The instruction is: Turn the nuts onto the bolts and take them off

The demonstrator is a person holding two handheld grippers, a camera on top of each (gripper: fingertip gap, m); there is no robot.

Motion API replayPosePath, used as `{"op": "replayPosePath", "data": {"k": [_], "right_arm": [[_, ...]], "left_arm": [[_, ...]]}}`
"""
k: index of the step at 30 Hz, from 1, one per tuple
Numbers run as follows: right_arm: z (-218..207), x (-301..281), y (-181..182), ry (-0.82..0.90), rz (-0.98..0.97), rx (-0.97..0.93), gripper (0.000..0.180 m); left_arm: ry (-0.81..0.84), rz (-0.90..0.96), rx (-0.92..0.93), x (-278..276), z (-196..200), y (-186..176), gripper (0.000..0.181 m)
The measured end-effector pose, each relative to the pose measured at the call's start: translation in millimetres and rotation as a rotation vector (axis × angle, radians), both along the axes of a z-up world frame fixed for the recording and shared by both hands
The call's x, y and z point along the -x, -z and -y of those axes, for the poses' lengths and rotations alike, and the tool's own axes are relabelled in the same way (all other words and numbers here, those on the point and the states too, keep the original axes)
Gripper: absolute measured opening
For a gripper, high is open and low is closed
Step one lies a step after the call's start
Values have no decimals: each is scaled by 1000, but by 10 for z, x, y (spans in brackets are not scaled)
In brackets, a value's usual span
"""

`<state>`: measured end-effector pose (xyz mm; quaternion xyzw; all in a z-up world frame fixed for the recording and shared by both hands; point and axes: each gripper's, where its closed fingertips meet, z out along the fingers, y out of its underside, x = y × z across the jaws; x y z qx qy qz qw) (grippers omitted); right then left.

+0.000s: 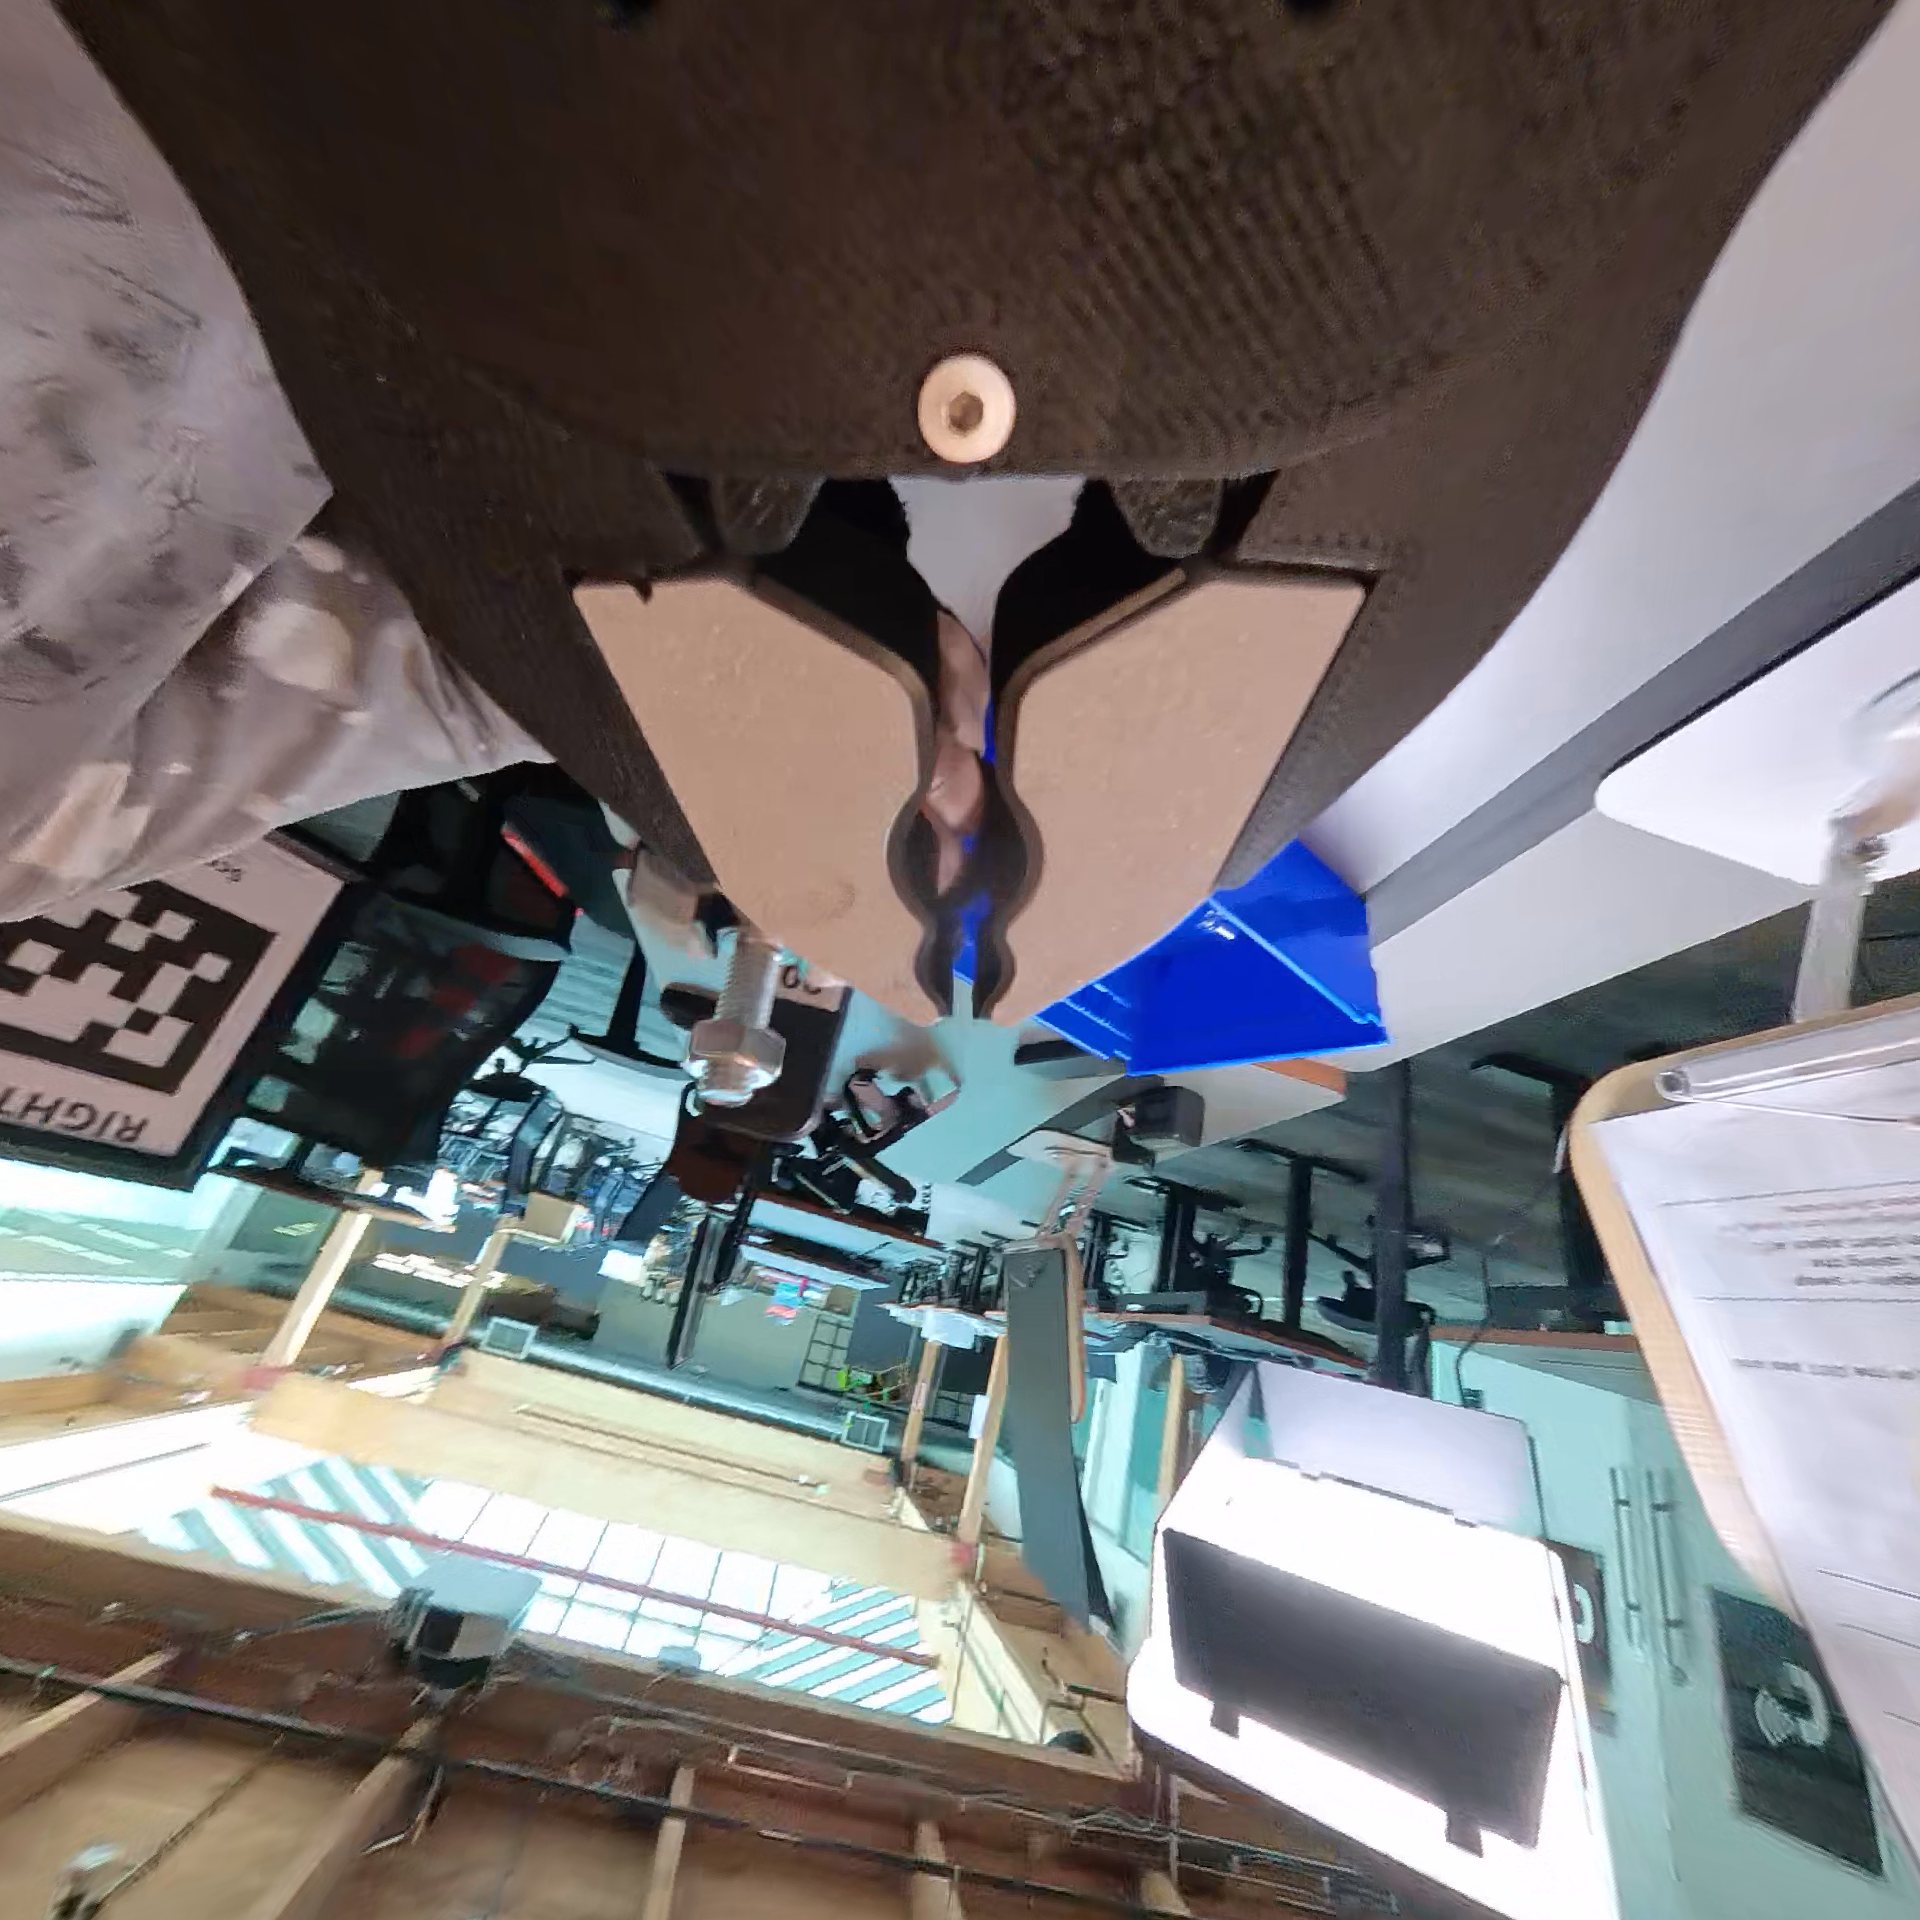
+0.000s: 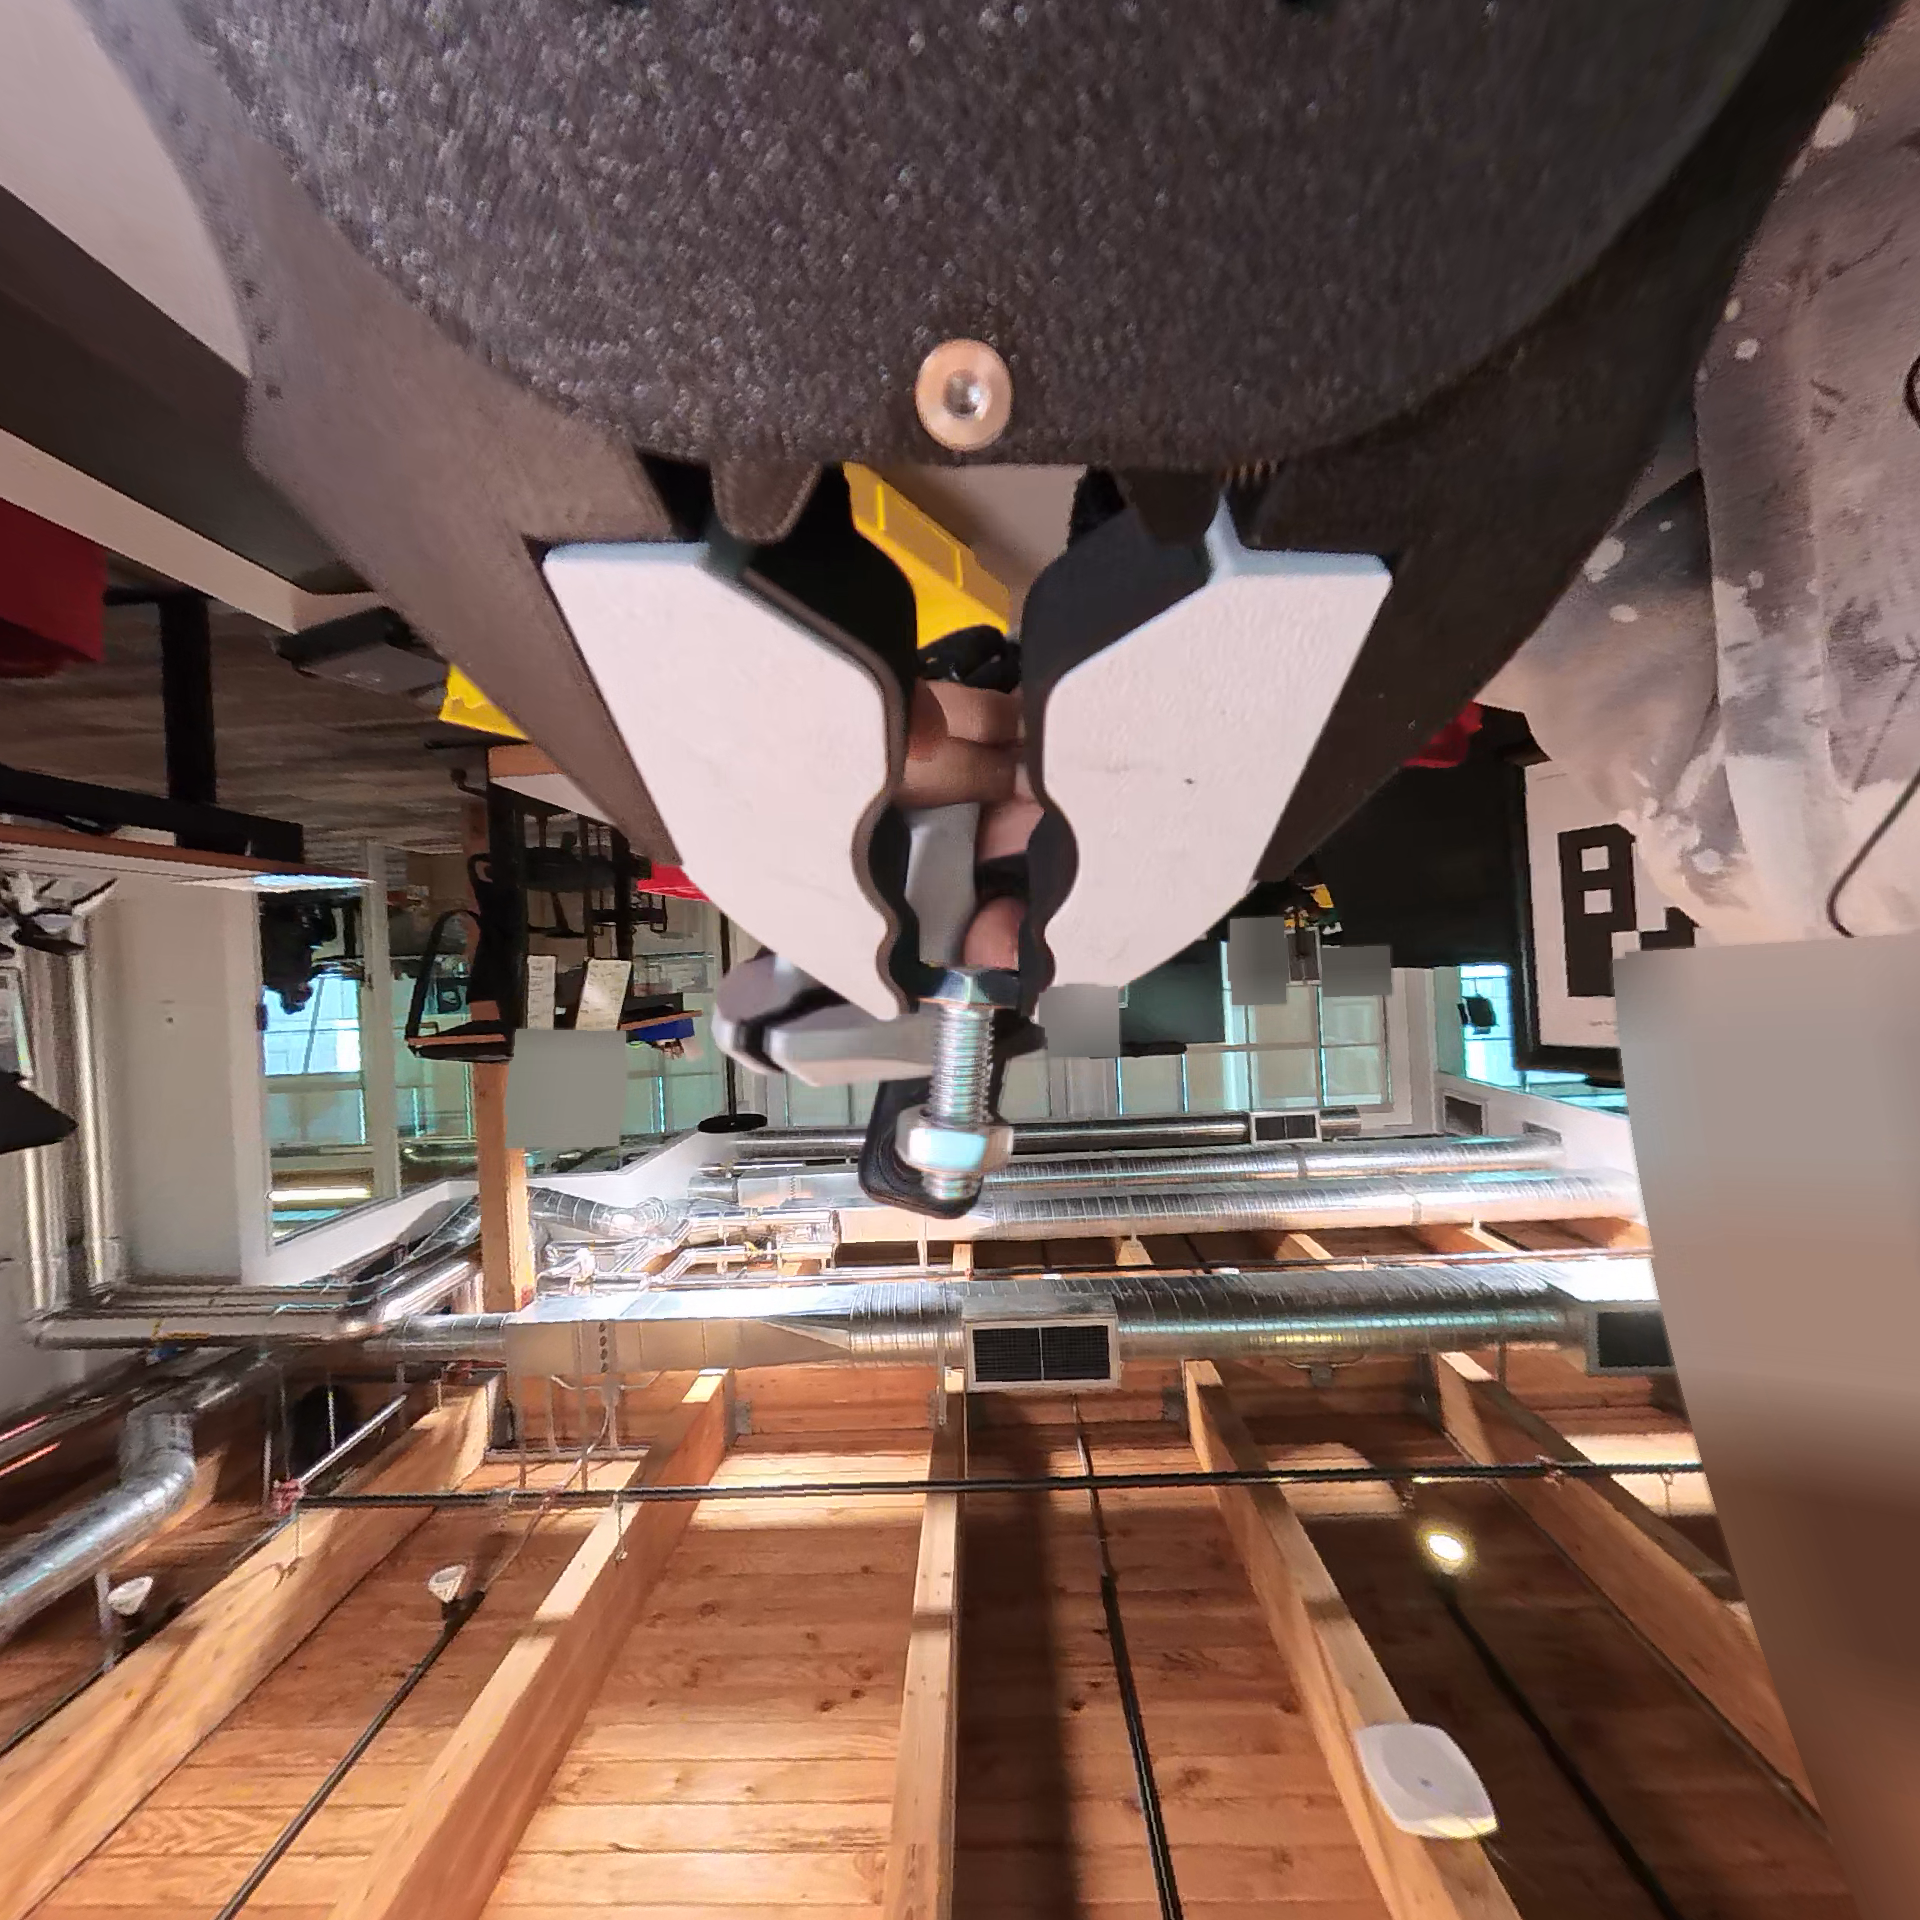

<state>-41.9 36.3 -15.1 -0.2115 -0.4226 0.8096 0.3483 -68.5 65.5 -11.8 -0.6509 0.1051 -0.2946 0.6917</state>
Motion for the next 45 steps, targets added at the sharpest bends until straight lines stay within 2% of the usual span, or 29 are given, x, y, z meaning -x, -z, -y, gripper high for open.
{"op": "replayPosePath", "data": {"k": [8, 10, 12, 13, 20, 23, 24, 25, 26, 33, 36, 37, 38, 39, 45], "right_arm": [[-14, 63, 49, 31, 26, -4, 18], [-9, 63, 44, 33, 27, 1, 18], [-10, 8, 18, -8, 6, 13, 18], [-1, -2, 5, -9, 2, 3, 18], [-6, 63, 54, 28, 28, -8, 18], [11, 60, 44, 29, 28, -9, 18], [6, 38, 31, 21, 15, -3, 18], [16, 9, 13, -2, 7, 0, 18], [23, -2, -1, -4, 3, -5, 18], [-8, 62, 45, 34, 30, -8, 18], [12, 61, 39, 37, 31, -12, 18], [-7, 51, 30, 38, 26, -3, 18], [-13, 14, 9, 18, 8, 4, 18], [-10, -1, -7, 10, 7, 0, 18], [-17, 53, 27, 45, 29, -14, 18]], "left_arm": [[187, 25, -33, -278, 179, -124, 31], [158, 9, -23, -258, 135, -85, 29], [76, 26, 26, -109, 63, -41, 4], [32, 6, 31, -32, 39, -6, 3], [187, 23, 0, -252, 187, -101, 30], [171, 6, 11, -258, 150, -64, 29], [164, 28, 24, -219, 143, -65, 18], [88, 17, 54, -104, 79, -13, 8], [34, -16, 63, -19, 44, 38, 6], [198, 2, 21, -260, 204, -72, 30], [176, -38, 33, -286, 153, -15, 29], [181, -17, 43, -265, 154, -19, 25], [125, -5, 68, -168, 106, 1, 8], [57, -34, 67, -64, 64, 41, 8], [165, -16, 27, -206, 187, -51, 26]]}}
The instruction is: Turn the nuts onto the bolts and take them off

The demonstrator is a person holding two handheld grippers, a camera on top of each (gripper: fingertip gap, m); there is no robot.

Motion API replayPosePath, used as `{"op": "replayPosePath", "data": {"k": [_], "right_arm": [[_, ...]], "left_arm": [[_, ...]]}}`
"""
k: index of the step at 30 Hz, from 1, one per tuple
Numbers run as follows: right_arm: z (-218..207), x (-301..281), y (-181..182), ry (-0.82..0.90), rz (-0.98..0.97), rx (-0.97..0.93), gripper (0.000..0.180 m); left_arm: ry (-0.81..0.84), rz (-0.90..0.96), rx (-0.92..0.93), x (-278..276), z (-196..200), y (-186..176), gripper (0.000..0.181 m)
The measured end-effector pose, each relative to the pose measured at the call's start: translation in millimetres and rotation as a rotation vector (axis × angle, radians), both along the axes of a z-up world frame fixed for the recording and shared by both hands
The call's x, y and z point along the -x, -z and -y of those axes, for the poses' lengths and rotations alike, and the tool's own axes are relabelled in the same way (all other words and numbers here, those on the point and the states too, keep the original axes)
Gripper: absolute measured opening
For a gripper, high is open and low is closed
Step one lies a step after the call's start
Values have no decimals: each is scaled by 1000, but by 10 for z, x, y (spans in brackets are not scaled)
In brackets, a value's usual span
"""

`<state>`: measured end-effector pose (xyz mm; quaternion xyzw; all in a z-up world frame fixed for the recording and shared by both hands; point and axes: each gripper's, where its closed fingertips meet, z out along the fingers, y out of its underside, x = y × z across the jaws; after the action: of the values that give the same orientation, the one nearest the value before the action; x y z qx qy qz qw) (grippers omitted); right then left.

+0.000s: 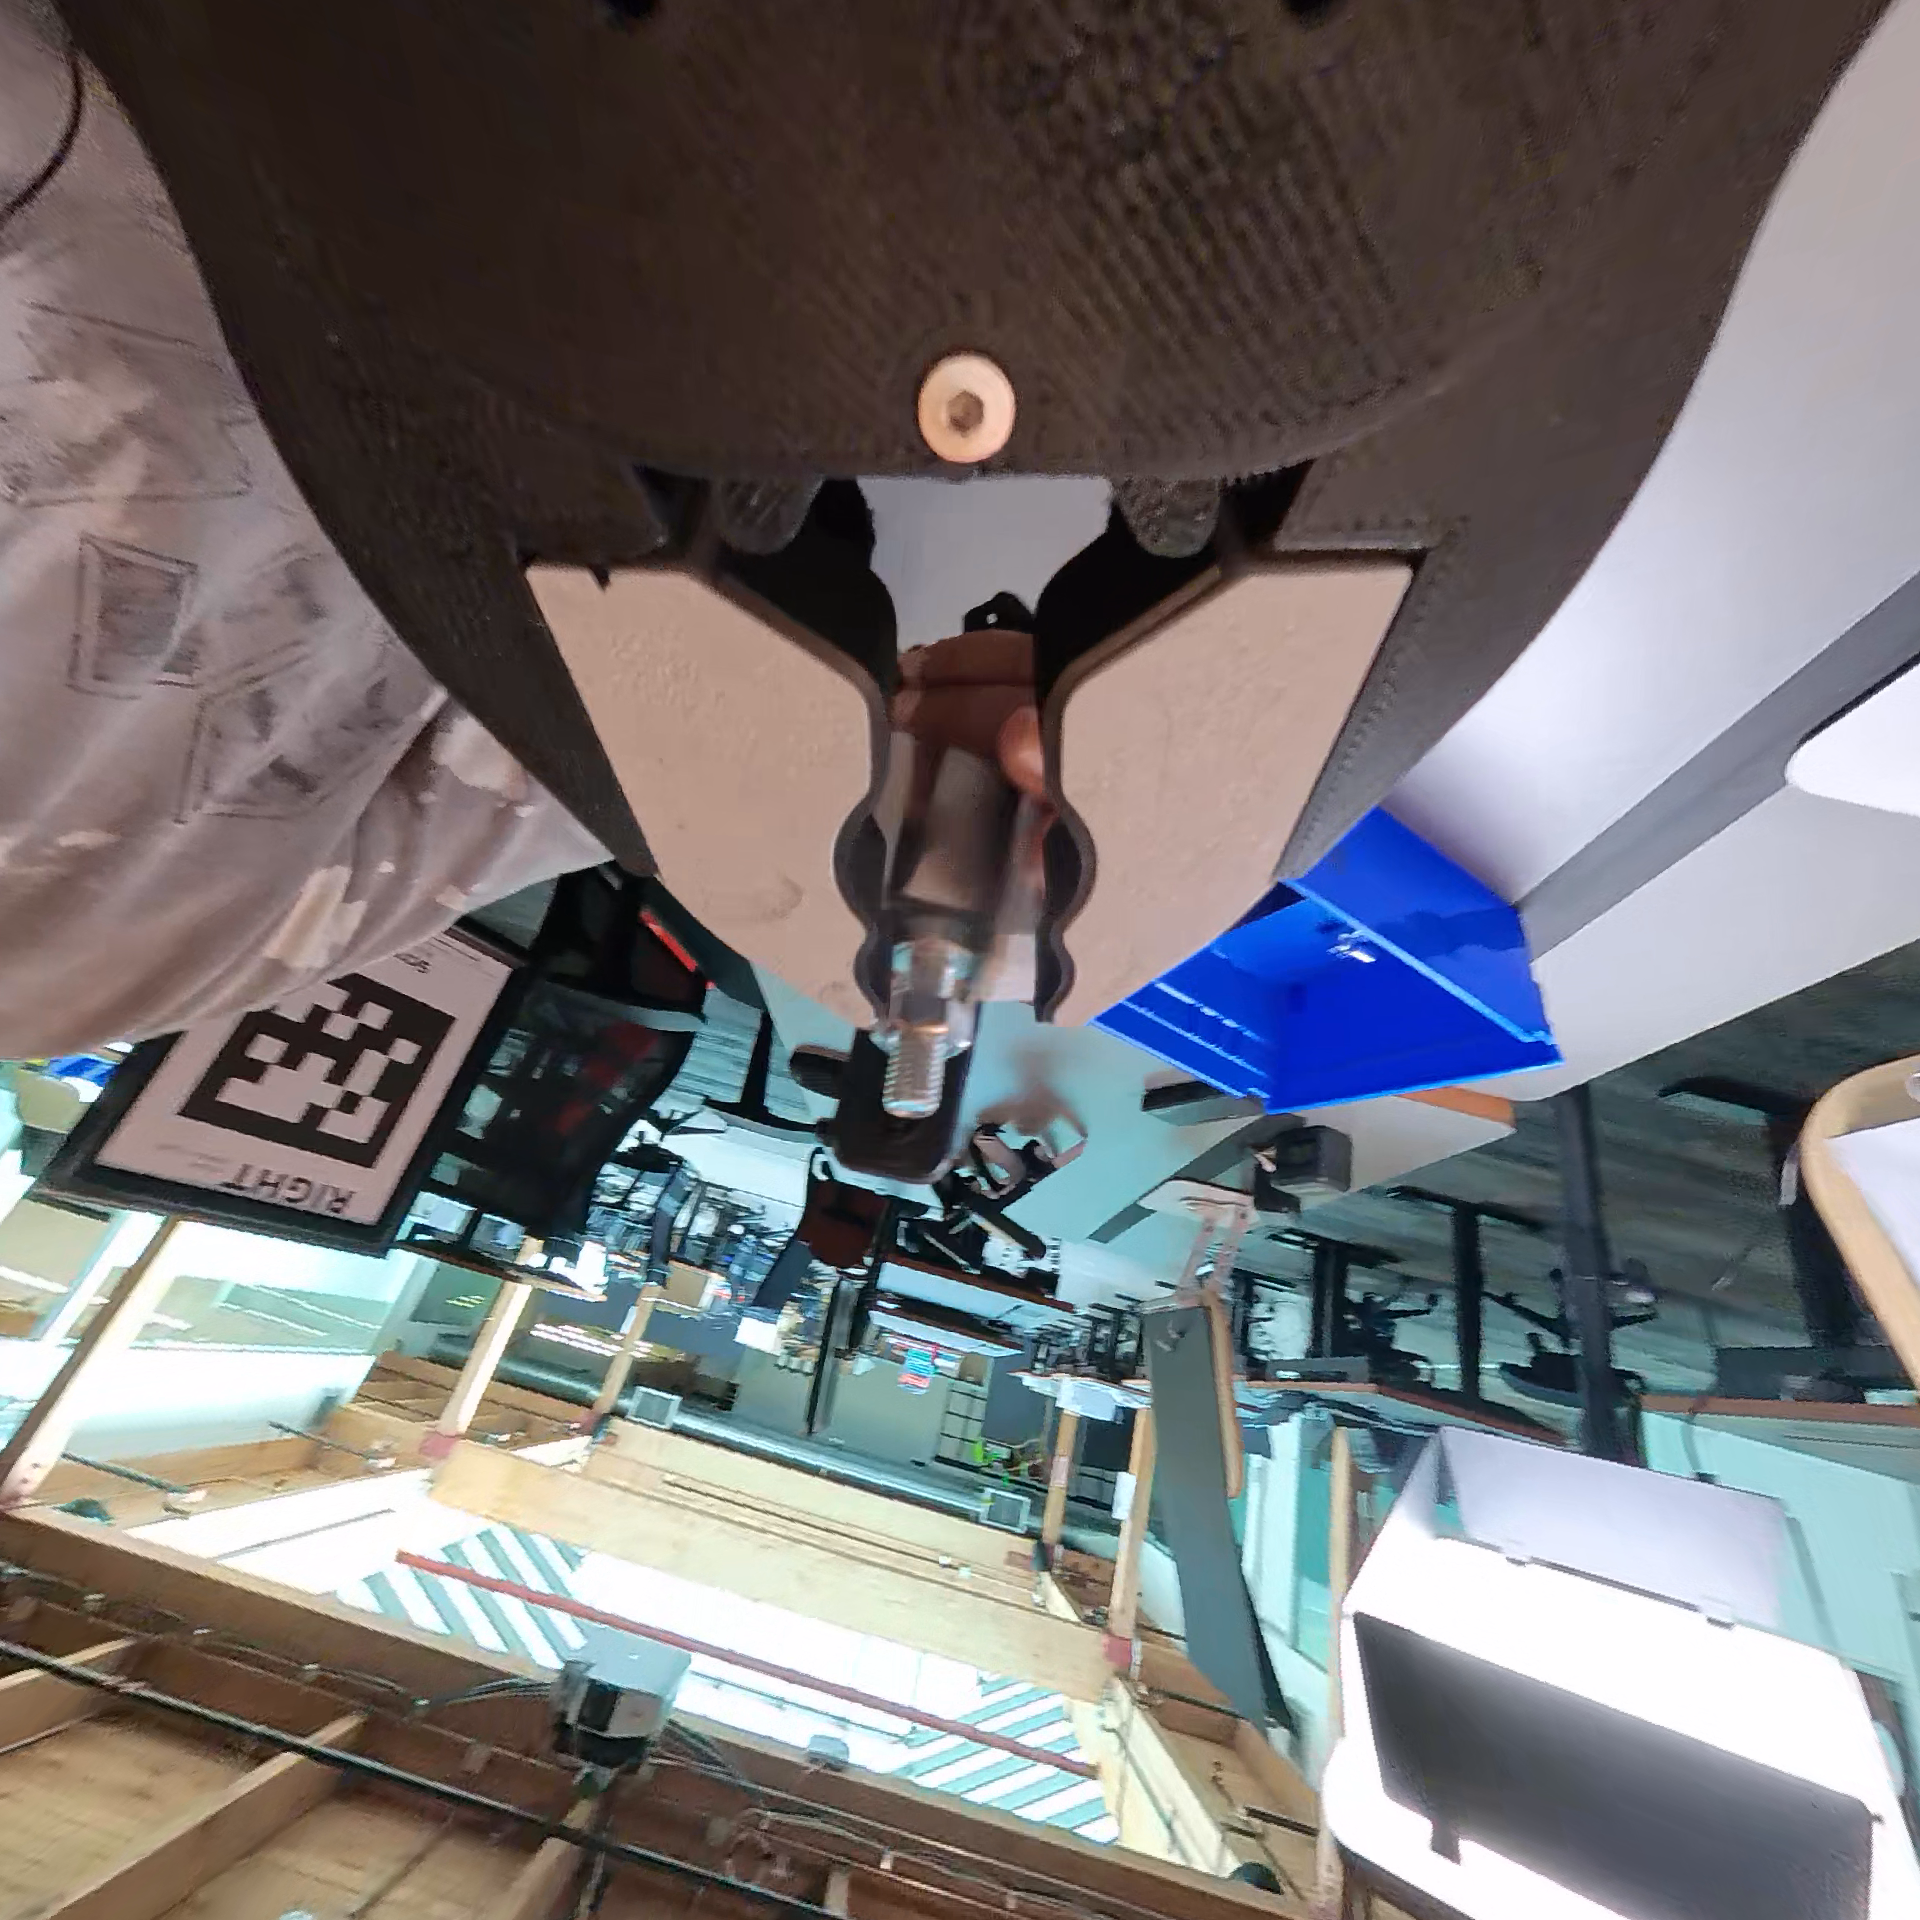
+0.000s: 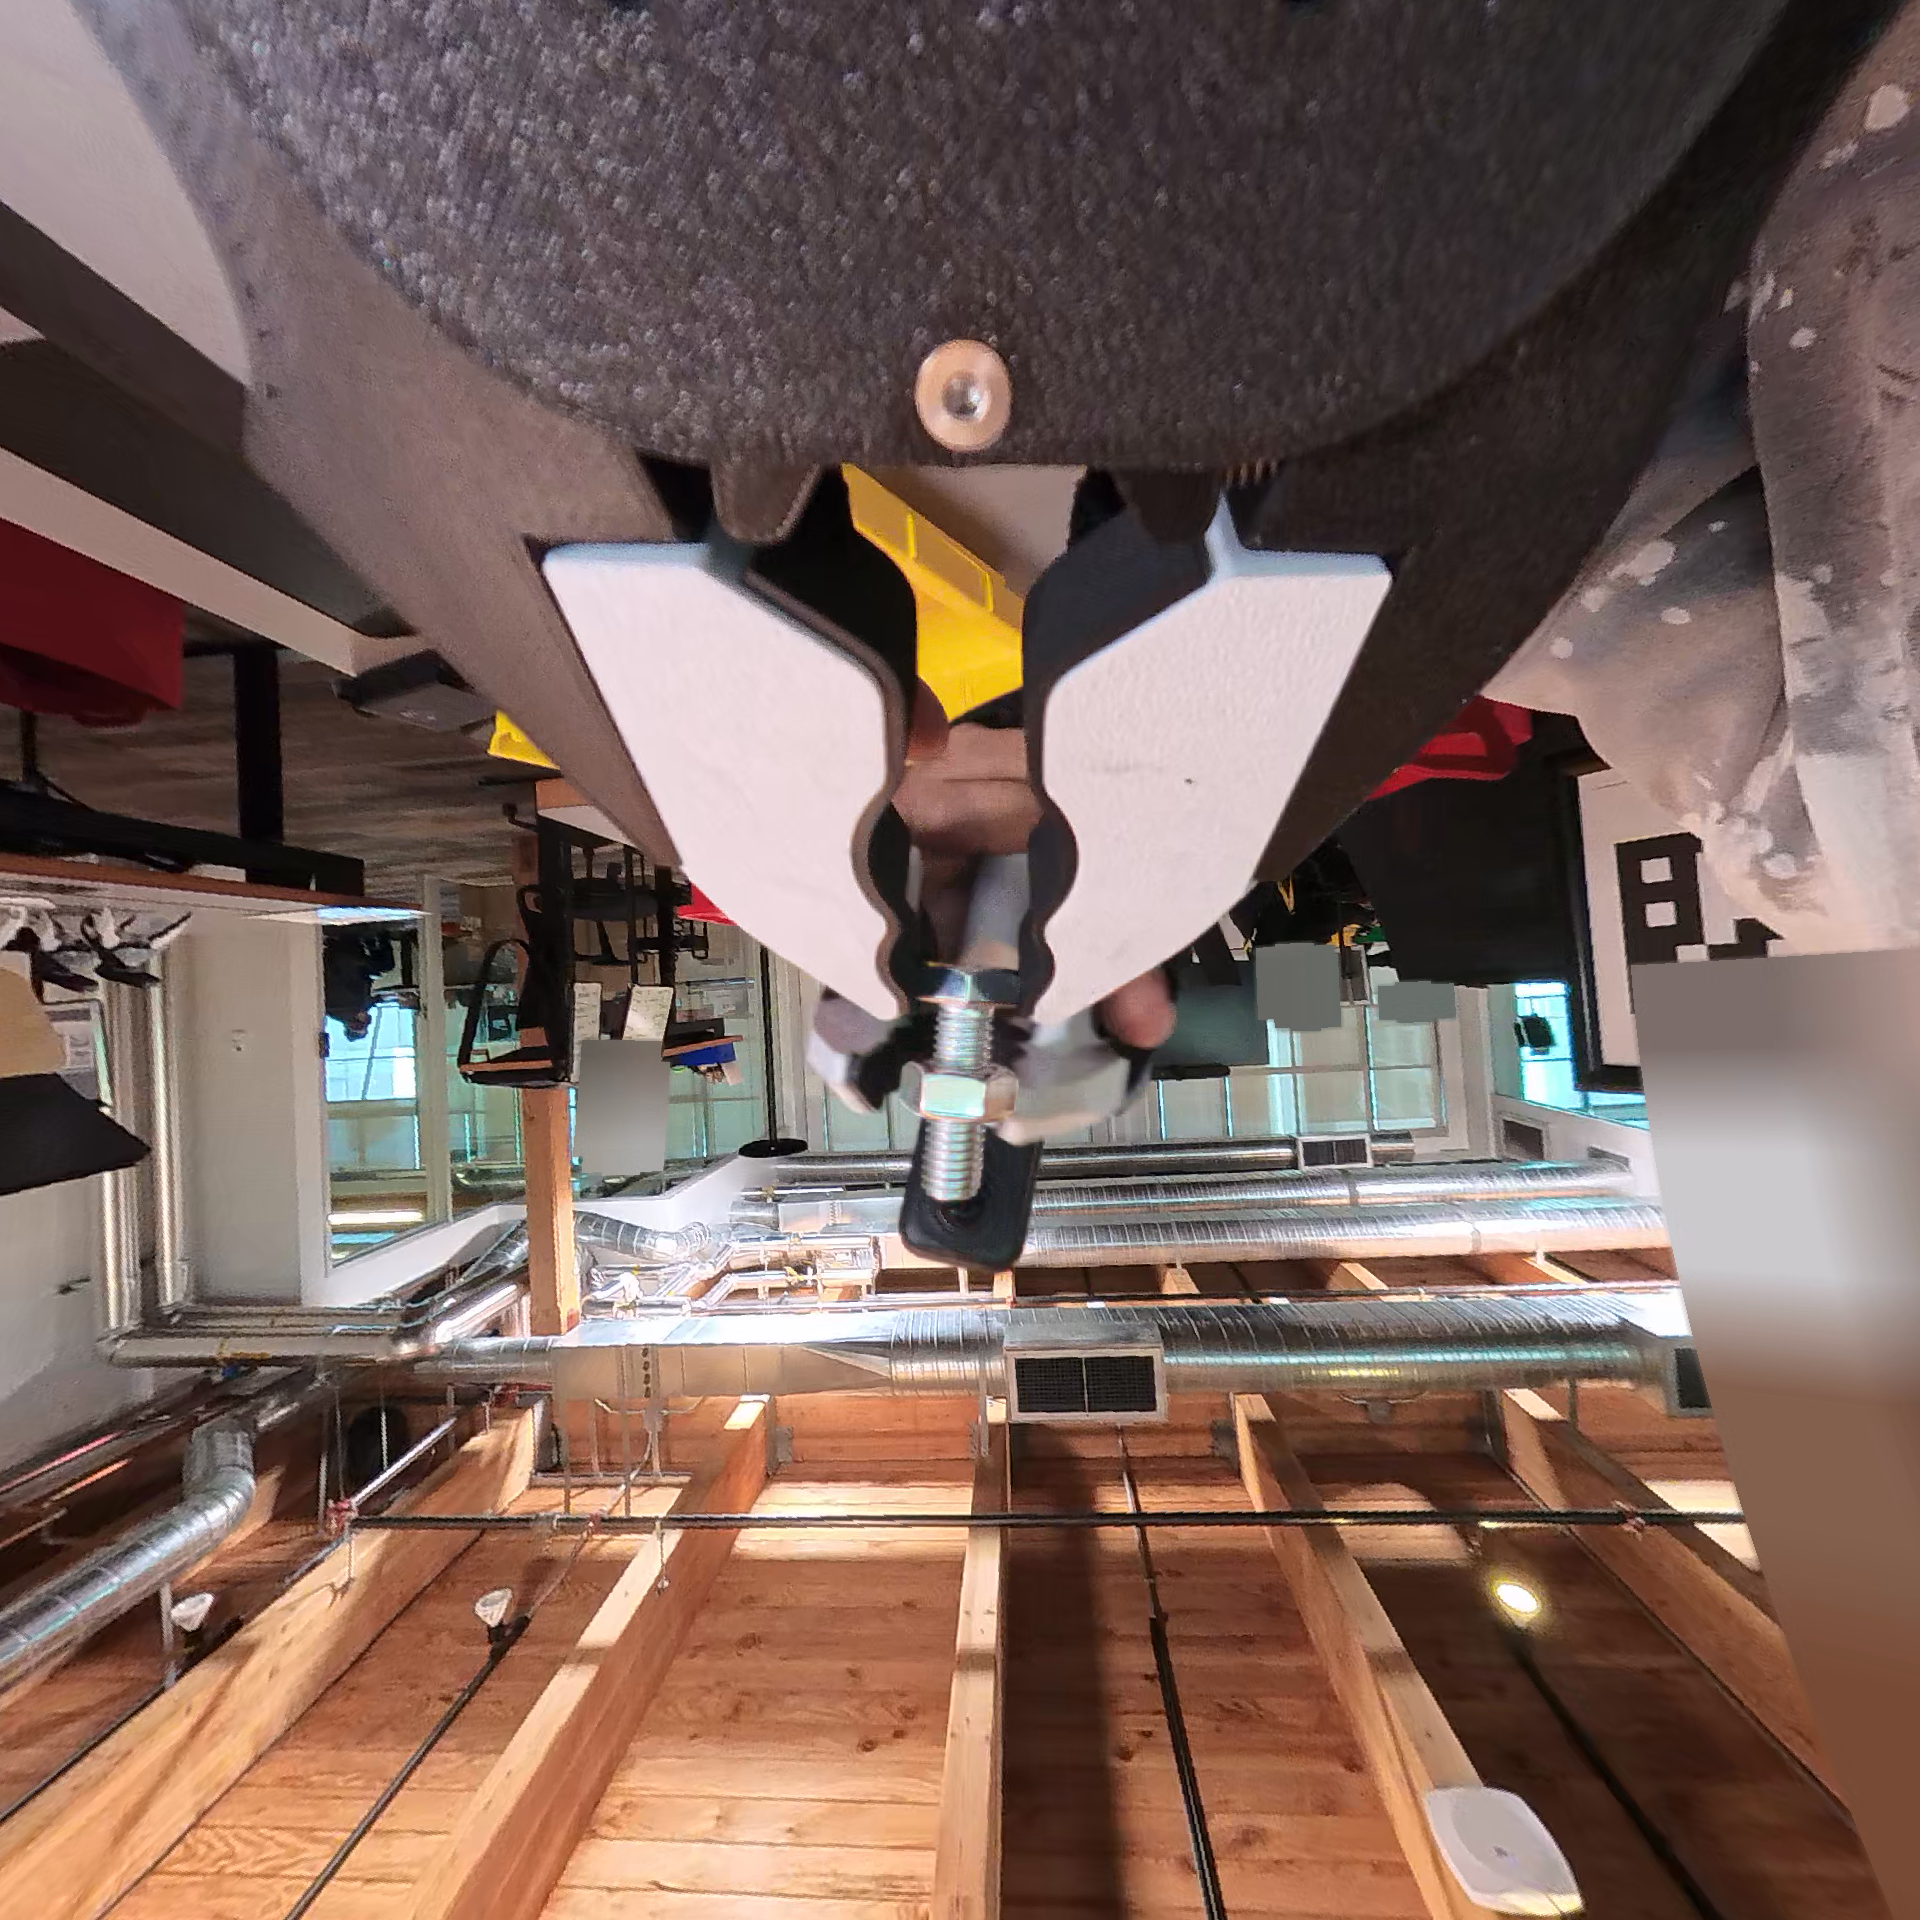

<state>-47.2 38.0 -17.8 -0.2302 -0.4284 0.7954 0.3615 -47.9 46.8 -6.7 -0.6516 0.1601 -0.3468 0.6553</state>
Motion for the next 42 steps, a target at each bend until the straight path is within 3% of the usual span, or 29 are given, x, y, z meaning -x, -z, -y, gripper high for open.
{"op": "replayPosePath", "data": {"k": [4, 6, 8, 16, 18, 20, 28, 30, 42], "right_arm": [[33, 6, 3, 3, 2, -3, 18], [9, -44, -32, -22, -23, 19, 18], [9, -64, -62, -19, -29, 7, 18], [13, 15, 3, 11, 10, -1, 18], [1, -32, -33, -12, -14, 17, 18], [6, -58, -70, -15, -22, 11, 18], [-16, 28, -2, 19, 21, 9, 18], [11, 8, -13, 10, 12, 2, 18], [-46, -47, -64, -13, -14, 37, 18]], "left_arm": [[11, -34, 8, -84, -28, 48, 29], [-51, -23, 36, 37, -71, 65, 8], [-137, -72, 42, 188, -119, 132, 8], [-1, -55, 11, -65, -28, 68, 26], [-81, -78, 29, 56, -81, 103, 8], [-185, -152, 41, 214, -137, 182, 8], [-36, -99, 7, -22, -25, 86, 21], [-96, -134, 5, 44, -81, 125, 18], [-69, -111, 9, 95, -20, 99, 15]]}}
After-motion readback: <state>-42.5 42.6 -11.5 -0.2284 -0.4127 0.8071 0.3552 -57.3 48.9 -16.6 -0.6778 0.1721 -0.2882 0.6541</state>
